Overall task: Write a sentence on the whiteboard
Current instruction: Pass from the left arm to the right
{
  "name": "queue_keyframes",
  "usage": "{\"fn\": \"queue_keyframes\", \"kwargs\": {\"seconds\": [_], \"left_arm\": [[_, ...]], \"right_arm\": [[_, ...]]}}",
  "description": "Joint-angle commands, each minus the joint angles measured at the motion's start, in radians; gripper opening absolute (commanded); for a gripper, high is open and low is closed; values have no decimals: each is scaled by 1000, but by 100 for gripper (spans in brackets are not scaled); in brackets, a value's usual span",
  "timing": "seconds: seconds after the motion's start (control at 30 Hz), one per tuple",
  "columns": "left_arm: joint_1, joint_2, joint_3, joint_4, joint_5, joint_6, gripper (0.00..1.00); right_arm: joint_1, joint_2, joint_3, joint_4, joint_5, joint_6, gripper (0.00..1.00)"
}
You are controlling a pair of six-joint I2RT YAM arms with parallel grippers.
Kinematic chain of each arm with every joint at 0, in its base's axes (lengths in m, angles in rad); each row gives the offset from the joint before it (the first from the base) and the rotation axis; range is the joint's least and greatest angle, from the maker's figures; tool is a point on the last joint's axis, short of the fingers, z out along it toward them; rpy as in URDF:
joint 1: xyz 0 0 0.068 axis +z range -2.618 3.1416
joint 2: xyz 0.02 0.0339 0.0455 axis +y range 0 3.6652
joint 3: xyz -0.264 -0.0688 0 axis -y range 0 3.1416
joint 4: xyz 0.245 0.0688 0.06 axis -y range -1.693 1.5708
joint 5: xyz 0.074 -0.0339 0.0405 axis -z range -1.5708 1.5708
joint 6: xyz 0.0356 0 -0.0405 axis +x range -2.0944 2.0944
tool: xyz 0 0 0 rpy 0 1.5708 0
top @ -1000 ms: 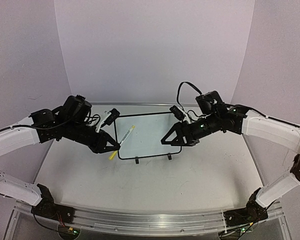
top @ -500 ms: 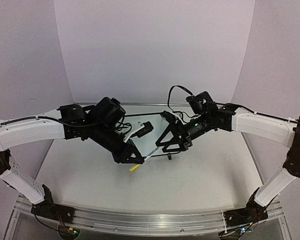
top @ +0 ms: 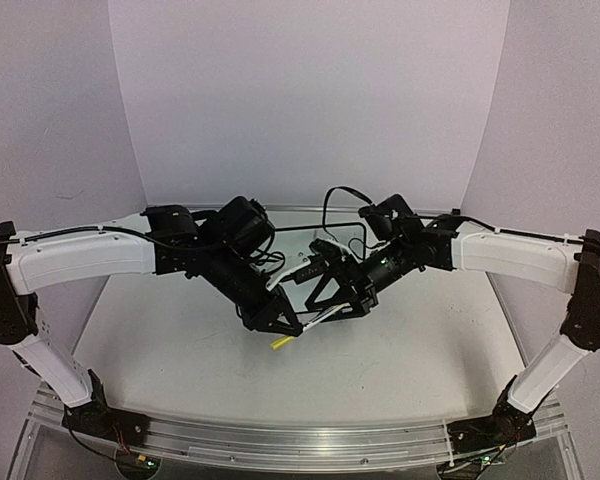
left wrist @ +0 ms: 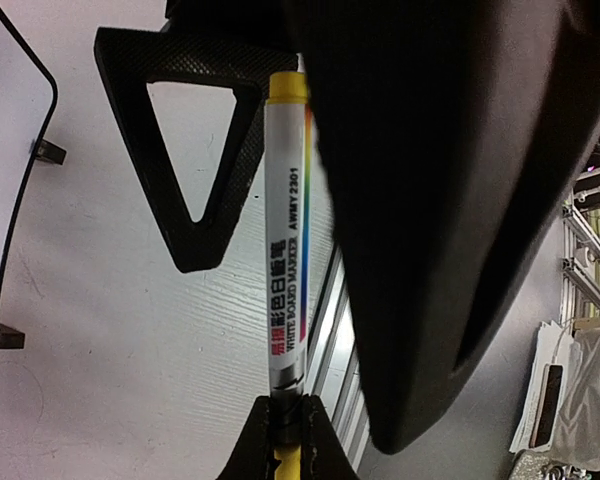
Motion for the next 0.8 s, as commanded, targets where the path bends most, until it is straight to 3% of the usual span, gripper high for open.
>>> {"fn": "queue_keyframes", "kwargs": {"seconds": [0.0, 0.77], "left_arm": [[-5, 9, 55, -17, 20, 23, 0], [-18, 25, 40, 0, 53, 19, 0]], "right_arm": [[24, 25, -9, 12, -39, -17, 78], [76, 53, 18, 61, -33, 19, 68]]}}
